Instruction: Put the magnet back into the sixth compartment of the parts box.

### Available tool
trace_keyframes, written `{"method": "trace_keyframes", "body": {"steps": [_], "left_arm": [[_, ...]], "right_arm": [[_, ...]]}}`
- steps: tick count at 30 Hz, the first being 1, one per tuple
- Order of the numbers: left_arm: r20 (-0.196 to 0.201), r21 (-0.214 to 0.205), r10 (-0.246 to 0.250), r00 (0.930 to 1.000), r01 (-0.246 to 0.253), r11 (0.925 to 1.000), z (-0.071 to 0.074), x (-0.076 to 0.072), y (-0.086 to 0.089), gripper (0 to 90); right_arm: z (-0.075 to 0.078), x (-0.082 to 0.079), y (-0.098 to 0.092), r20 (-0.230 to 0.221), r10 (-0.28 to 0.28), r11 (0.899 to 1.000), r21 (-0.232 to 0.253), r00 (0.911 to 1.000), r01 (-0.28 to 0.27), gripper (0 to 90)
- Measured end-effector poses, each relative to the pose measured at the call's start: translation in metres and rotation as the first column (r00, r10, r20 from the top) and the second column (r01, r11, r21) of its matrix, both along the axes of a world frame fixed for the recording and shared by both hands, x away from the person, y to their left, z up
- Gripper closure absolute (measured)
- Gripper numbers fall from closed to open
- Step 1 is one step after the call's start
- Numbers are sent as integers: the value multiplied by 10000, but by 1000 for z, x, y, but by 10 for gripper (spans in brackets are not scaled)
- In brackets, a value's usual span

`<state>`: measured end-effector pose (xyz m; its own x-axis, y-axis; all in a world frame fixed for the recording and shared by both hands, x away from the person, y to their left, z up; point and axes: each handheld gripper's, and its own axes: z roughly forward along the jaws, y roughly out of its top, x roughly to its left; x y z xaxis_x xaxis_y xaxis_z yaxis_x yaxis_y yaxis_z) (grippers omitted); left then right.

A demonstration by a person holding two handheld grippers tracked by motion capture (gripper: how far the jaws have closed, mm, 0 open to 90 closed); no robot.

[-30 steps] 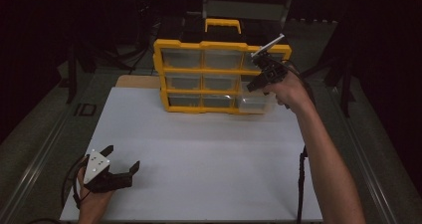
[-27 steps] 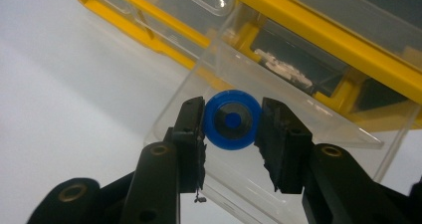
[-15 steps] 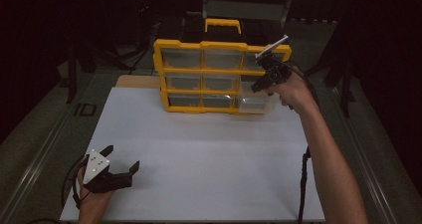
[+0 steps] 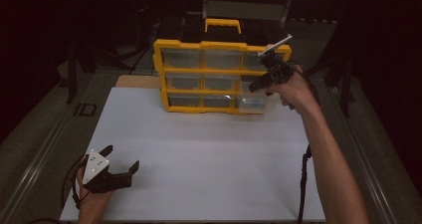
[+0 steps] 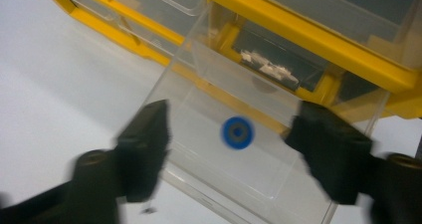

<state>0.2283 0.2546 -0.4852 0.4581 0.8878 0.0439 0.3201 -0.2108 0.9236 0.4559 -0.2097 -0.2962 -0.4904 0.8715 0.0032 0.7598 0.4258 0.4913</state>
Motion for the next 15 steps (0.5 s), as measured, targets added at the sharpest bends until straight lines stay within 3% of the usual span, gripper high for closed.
{"method": "trace_keyframes", "body": {"steps": [2, 15], "left_arm": [[7, 4, -7, 10000, 7, 10000, 0, 0, 0, 1], [17, -9, 0, 10000, 0, 10000, 0, 0, 0, 1]], "right_arm": [[0, 0, 0, 14, 38, 10000, -92, 10000, -37, 198], [-1, -3, 4, 27, 436, 9990, 19, 9990, -436, 212]]}}
